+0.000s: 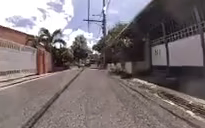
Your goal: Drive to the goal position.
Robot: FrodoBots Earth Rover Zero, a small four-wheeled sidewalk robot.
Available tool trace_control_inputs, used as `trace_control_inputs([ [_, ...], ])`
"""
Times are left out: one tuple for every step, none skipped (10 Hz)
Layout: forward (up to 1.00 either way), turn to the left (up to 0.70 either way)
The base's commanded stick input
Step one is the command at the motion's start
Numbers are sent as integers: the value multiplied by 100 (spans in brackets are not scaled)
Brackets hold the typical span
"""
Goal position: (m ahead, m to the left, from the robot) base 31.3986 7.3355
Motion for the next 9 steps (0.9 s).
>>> trace_control_inputs([
  [85, 0],
  [85, 0],
  [85, 0],
  [85, 0],
  [85, 0],
  [85, 0],
  [85, 0],
  [85, 0],
  [85, 0],
])
